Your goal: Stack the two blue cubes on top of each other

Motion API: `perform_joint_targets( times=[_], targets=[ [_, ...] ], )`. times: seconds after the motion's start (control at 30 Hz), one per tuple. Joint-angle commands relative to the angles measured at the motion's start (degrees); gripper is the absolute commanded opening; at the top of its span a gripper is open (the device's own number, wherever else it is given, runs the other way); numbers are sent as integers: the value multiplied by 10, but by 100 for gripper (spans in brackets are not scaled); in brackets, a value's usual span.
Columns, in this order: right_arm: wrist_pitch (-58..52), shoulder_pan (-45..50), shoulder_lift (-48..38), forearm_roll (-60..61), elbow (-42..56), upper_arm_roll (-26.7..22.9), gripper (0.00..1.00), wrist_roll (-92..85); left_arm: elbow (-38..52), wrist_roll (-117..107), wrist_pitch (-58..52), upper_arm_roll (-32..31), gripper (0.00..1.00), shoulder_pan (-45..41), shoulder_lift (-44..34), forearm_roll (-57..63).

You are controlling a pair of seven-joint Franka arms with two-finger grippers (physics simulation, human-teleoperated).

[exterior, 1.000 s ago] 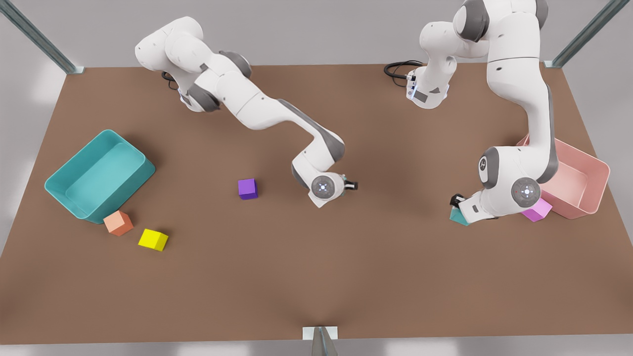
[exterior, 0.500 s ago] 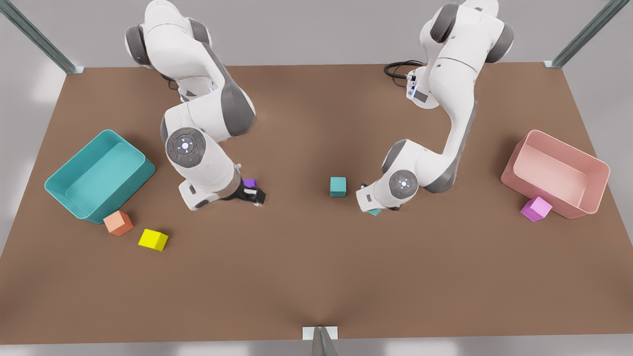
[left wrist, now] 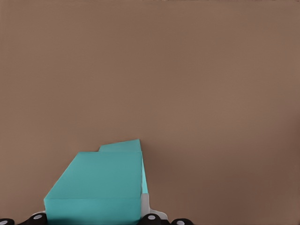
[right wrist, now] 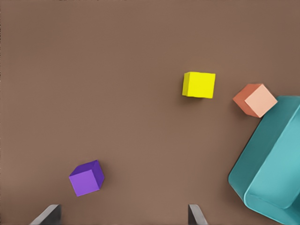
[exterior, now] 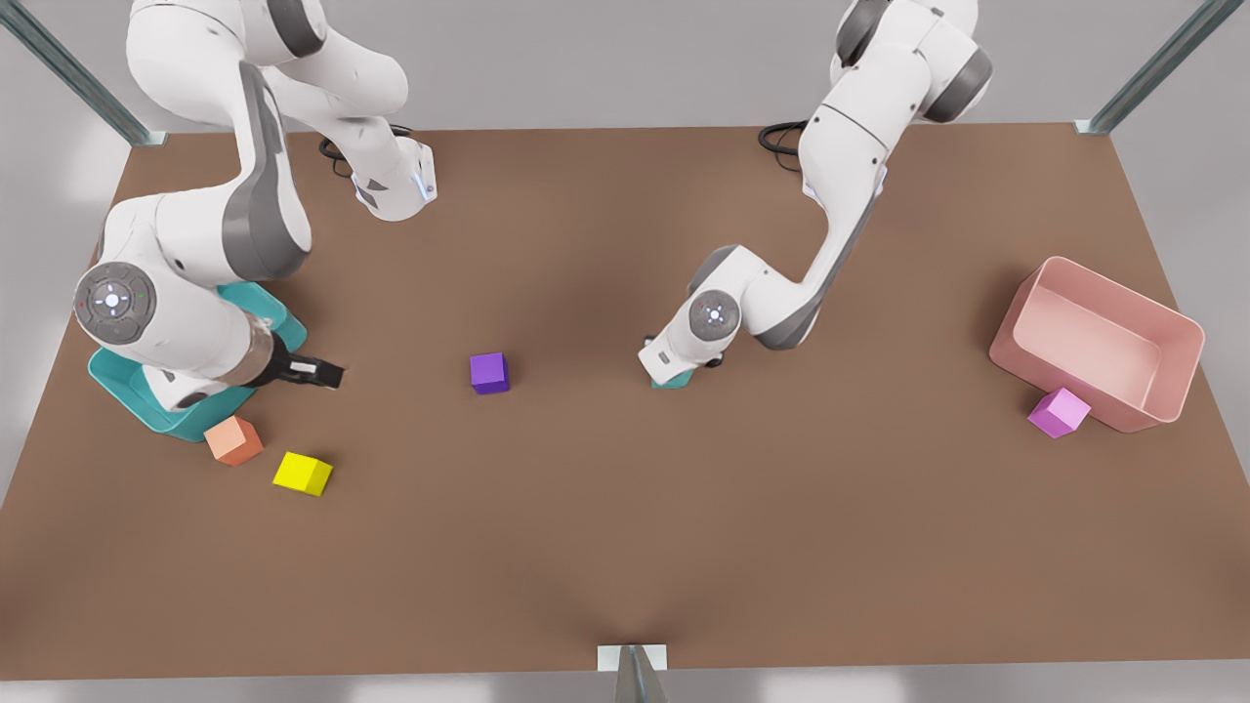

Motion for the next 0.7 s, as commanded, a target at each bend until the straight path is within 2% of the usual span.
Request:
perform_joint_targets(
  times=[0.0, 0.13, 0.33, 0.37, 0.4, 0.43, 0.57, 0.67],
  targets=[
    [-12, -3, 1, 19, 3, 1, 100, -85, 0, -205, 36, 0, 68, -1, 5, -1],
    [-21, -10, -1, 20, 2, 0, 100, -83, -30, -205, 31, -13, 68, 1, 3, -1],
    [-20, -10, 0, 27, 3, -1, 100, -79, -30, -205, 31, -13, 70, 1, 7, -1],
    [-21, -12, -2, 27, 5, -1, 100, -87, -30, -205, 30, -13, 73, 1, 10, -1],
    [-20, -16, -2, 28, 7, -1, 100, -87, -32, -205, 23, -13, 84, 1, 10, -1],
    [-21, -17, -2, 29, 7, -1, 100, -86, -31, -205, 23, -13, 100, 1, 15, -1],
    [-19, -39, -6, 49, 9, -1, 100, -87, -29, -205, 19, -17, 100, 6, 9, -1],
    [-32, -47, -18, 36, 4, -2, 100, -143, -19, -206, -75, -26, 100, 8, -56, -1]
  ],
)
